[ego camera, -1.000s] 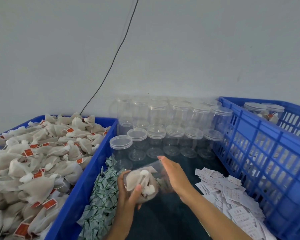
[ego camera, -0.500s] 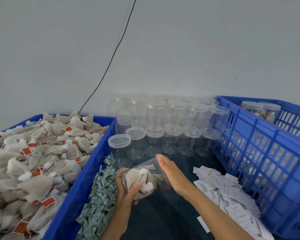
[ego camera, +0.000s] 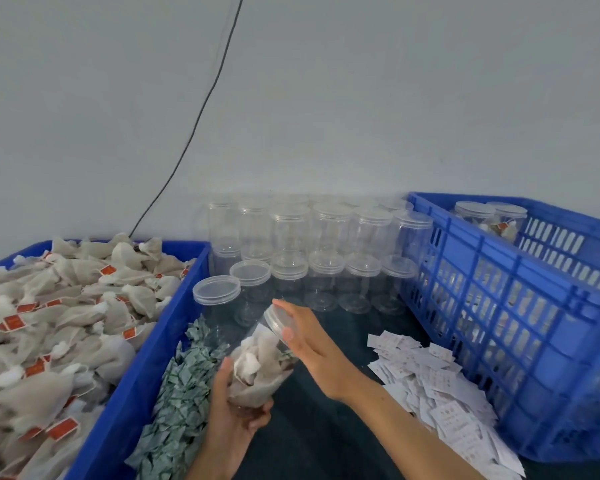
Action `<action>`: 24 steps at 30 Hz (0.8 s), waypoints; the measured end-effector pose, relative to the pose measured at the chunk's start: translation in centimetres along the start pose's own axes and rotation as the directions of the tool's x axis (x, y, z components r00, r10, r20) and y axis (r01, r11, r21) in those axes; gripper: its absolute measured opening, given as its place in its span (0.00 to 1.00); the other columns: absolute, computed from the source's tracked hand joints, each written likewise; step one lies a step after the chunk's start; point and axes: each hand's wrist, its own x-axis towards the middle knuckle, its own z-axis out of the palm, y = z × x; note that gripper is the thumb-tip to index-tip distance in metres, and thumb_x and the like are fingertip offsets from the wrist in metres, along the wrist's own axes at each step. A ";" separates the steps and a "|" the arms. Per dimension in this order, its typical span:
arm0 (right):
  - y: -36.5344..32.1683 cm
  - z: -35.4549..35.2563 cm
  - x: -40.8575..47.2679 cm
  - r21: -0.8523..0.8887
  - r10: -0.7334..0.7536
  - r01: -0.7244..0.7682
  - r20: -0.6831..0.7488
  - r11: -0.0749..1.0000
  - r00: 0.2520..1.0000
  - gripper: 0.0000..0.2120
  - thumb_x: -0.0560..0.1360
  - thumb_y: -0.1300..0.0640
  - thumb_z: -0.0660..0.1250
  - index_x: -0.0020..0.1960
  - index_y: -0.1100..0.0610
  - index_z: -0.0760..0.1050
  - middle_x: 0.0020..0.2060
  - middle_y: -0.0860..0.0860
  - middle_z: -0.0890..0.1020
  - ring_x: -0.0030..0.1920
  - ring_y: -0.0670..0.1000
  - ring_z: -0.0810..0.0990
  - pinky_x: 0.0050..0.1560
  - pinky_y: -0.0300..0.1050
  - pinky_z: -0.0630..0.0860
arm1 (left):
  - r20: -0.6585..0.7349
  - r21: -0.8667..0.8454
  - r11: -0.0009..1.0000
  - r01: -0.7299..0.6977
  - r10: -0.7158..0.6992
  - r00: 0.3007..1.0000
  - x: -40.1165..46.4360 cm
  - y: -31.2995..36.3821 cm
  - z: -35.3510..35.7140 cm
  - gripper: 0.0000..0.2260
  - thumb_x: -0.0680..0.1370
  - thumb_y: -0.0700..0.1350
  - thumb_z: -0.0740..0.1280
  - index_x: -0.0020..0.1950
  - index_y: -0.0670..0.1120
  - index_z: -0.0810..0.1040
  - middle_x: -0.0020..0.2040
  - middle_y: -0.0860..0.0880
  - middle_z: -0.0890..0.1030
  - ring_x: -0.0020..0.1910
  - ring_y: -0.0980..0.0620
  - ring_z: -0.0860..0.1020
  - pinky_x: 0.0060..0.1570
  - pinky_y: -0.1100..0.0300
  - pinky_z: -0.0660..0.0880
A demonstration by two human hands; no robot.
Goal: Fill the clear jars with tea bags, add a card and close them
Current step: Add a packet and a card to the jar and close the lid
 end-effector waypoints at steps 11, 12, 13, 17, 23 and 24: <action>-1.1 0.6 1.3 -0.087 0.042 -0.050 -0.101 0.995 0.994 0.27 0.77 0.35 0.47 0.69 0.45 0.67 0.58 0.49 0.73 0.60 0.42 0.69 0.63 0.39 0.66 | -0.080 0.119 0.984 -0.131 0.141 0.987 -0.6 0.0 0.6 0.23 0.74 0.58 0.57 0.59 0.43 0.75 0.36 0.44 0.79 0.26 0.53 0.74 0.20 0.65 0.64; -1.3 0.6 1.3 -0.091 0.047 -0.058 -0.121 0.994 0.992 0.26 0.77 0.36 0.48 0.69 0.46 0.67 0.58 0.49 0.73 0.60 0.42 0.69 0.63 0.39 0.67 | -0.078 0.119 0.986 -0.120 0.130 0.988 -0.6 0.0 0.6 0.23 0.74 0.59 0.57 0.58 0.43 0.75 0.35 0.44 0.79 0.26 0.53 0.74 0.20 0.65 0.64; -1.5 0.7 1.3 -0.074 0.049 -0.061 -0.151 0.995 0.987 0.25 0.78 0.37 0.50 0.69 0.47 0.68 0.58 0.48 0.74 0.60 0.43 0.70 0.61 0.36 0.67 | -0.072 0.114 0.988 -0.109 0.117 0.991 -0.6 0.0 0.6 0.24 0.73 0.60 0.57 0.58 0.44 0.75 0.35 0.44 0.80 0.26 0.53 0.75 0.20 0.64 0.65; -2.2 1.1 1.0 0.263 0.190 -0.131 -0.212 0.956 0.959 0.28 0.73 0.39 0.66 0.69 0.46 0.68 0.59 0.46 0.74 0.60 0.44 0.75 0.51 0.31 0.73 | -0.023 0.037 0.998 -0.058 0.059 0.998 -0.8 0.1 0.5 0.25 0.74 0.60 0.58 0.63 0.44 0.73 0.40 0.42 0.80 0.28 0.50 0.75 0.20 0.62 0.66; -2.6 1.4 0.7 0.428 0.239 -0.091 -0.307 0.899 0.921 0.36 0.56 0.40 0.76 0.62 0.47 0.75 0.56 0.45 0.80 0.53 0.41 0.80 0.44 0.31 0.75 | 0.064 -0.012 1.000 -0.020 0.021 0.998 -1.3 0.7 0.9 0.23 0.77 0.56 0.55 0.63 0.43 0.73 0.44 0.40 0.80 0.31 0.48 0.75 0.24 0.62 0.67; -2.8 1.4 0.8 0.463 0.259 -0.096 -0.304 0.881 0.917 0.37 0.53 0.39 0.75 0.62 0.46 0.76 0.55 0.45 0.80 0.52 0.42 0.80 0.43 0.31 0.75 | 0.052 -0.020 1.000 -0.016 0.017 0.999 -1.4 0.6 1.2 0.23 0.78 0.56 0.55 0.64 0.42 0.73 0.45 0.39 0.80 0.31 0.48 0.75 0.24 0.62 0.68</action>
